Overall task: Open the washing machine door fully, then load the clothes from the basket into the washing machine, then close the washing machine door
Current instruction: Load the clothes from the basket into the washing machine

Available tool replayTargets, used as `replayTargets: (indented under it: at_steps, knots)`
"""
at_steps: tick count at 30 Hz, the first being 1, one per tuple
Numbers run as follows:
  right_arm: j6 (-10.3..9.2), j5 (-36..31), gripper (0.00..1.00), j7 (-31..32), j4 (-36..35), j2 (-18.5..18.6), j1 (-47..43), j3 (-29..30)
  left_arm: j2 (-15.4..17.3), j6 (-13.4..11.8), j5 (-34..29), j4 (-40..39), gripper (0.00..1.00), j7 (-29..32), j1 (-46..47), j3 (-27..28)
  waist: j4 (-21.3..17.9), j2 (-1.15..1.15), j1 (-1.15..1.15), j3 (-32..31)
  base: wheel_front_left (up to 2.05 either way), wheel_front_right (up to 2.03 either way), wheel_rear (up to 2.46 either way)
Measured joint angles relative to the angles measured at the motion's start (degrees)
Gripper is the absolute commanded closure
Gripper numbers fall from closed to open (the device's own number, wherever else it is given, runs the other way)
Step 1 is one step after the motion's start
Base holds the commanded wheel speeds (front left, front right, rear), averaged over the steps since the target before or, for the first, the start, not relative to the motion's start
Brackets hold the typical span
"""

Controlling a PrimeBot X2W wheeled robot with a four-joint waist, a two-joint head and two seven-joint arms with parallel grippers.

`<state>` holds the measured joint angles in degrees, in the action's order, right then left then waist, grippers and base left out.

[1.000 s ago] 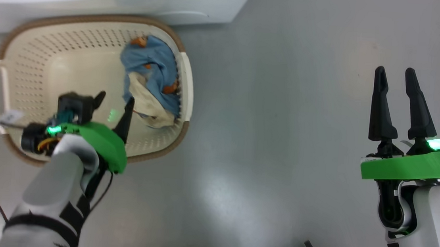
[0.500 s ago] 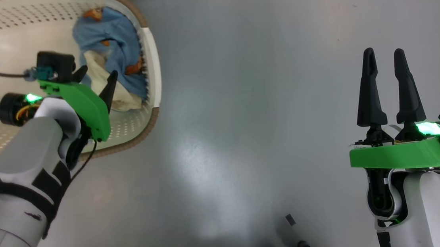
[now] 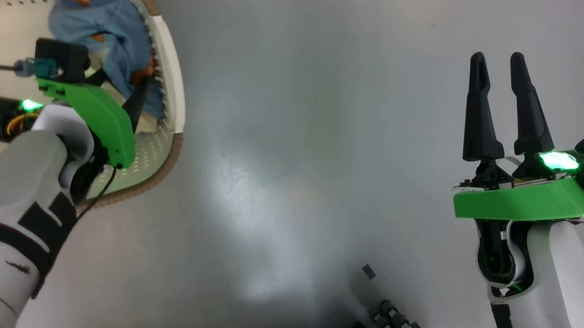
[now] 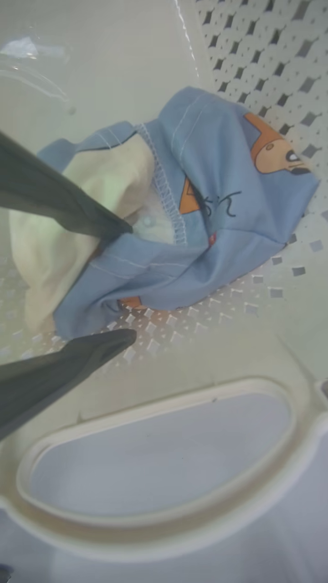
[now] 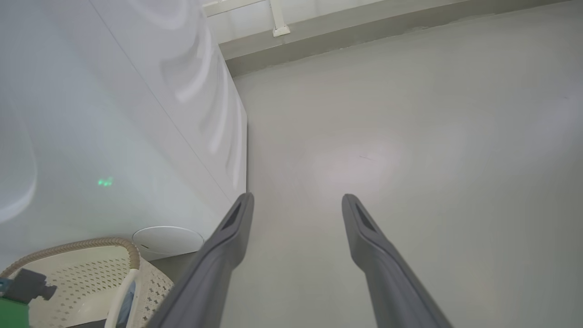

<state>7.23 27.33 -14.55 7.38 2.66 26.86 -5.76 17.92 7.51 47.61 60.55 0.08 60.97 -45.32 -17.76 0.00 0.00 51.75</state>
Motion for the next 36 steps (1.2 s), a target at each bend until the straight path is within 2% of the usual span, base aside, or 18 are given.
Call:
replayTargets:
  at_steps: [13, 14, 15, 18, 27, 36]
  knots:
    - [0.0, 0.9, 0.0, 0.0, -1.4, -0.1, 0.0, -1.7, 1.3, 0.0, 3.6, 4.3, 0.0, -0.9, 4.1, -7.1, -2.6, 0.0, 0.0, 2.1, 0.0, 0.0, 0.0]
    - [0.0, 0.9, 0.0, 0.0, -1.5, -0.2, 0.0, -1.8, 1.3, 0.0, 3.9, 4.7, 0.09, -1.3, 4.4, -7.6, -2.7, 0.0, 0.0, 2.2, 0.0, 0.0, 0.0]
    - [0.0, 0.9, 0.0, 0.0, -1.6, -0.2, -0.1, -1.9, 1.4, 0.0, 4.0, 4.9, 0.39, -1.4, 4.6, -8.0, -2.9, 0.0, 0.0, 2.2, 0.0, 0.0, 0.0]
    - [0.0, 0.9, 0.0, 0.0, -1.7, -0.2, -0.1, -1.9, 1.5, 0.0, 4.7, 5.7, 1.0, -2.7, 4.8, -8.6, -3.1, 0.0, 0.0, 1.9, 0.0, 0.0, 0.0]
    - [0.0, 0.5, 0.0, 0.0, -1.8, -0.2, -0.4, -1.4, 0.3, 0.0, 7.9, 7.9, 1.0, -6.8, 4.8, -9.6, -2.5, 0.0, 0.0, -0.1, 0.0, 0.0, 0.0]
    - [0.0, -1.1, 0.0, 0.0, -1.2, -0.2, -0.5, -0.6, -1.1, 0.0, 13.0, 8.0, 1.0, -12.3, 2.2, -8.3, -0.4, 0.0, 0.0, -4.5, 0.0, 0.0, 0.0]
